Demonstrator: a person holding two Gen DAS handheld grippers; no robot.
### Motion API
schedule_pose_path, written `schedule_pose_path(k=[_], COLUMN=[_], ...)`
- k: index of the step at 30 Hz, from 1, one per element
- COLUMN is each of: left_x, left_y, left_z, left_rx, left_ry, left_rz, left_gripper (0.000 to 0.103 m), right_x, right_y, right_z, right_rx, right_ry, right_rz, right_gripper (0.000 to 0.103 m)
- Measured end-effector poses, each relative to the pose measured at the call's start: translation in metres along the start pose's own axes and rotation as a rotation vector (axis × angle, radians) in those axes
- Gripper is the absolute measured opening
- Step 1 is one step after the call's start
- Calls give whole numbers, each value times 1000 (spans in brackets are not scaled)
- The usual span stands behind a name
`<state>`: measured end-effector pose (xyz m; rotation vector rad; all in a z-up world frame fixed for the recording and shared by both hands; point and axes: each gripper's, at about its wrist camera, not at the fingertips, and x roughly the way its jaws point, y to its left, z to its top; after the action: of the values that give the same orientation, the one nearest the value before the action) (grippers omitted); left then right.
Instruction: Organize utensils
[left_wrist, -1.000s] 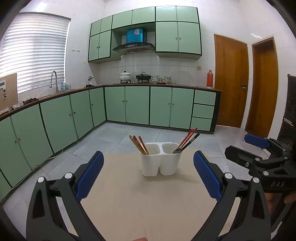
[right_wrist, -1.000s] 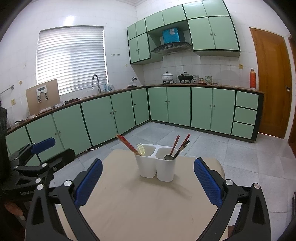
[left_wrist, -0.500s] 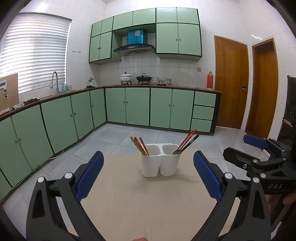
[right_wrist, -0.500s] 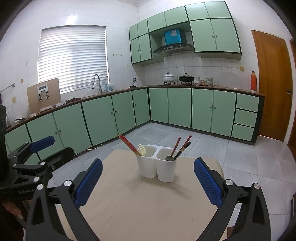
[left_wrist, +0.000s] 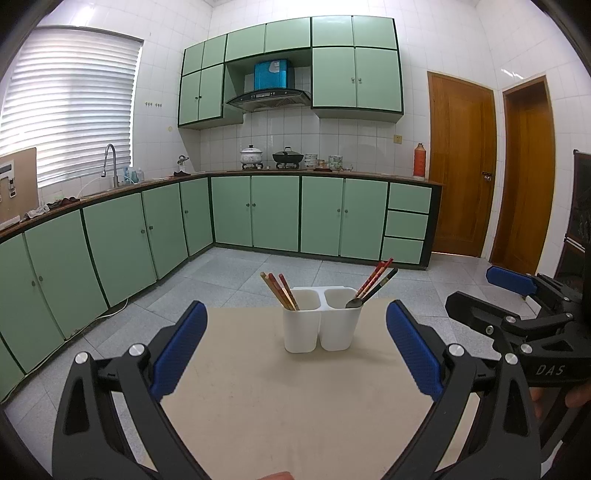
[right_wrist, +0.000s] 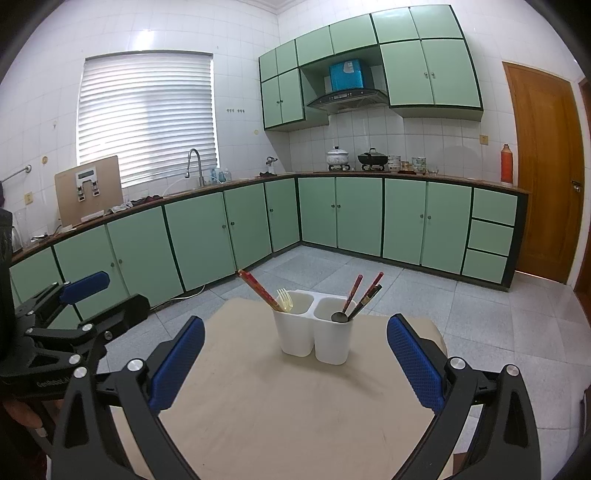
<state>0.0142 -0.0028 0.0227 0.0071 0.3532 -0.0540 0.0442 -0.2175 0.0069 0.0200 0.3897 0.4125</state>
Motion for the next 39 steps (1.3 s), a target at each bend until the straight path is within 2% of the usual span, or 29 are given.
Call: schedule_pose_path(k=[39], left_x=[-2], left_y=[2], left_z=[0], left_rx=[-1], left_ry=[3], left_rz=[1], left_gripper=[95], right_x=[-3], right_y=[0], right_z=[2], right_rx=[0], right_ry=[-1], right_rz=[-3], right_gripper=[97])
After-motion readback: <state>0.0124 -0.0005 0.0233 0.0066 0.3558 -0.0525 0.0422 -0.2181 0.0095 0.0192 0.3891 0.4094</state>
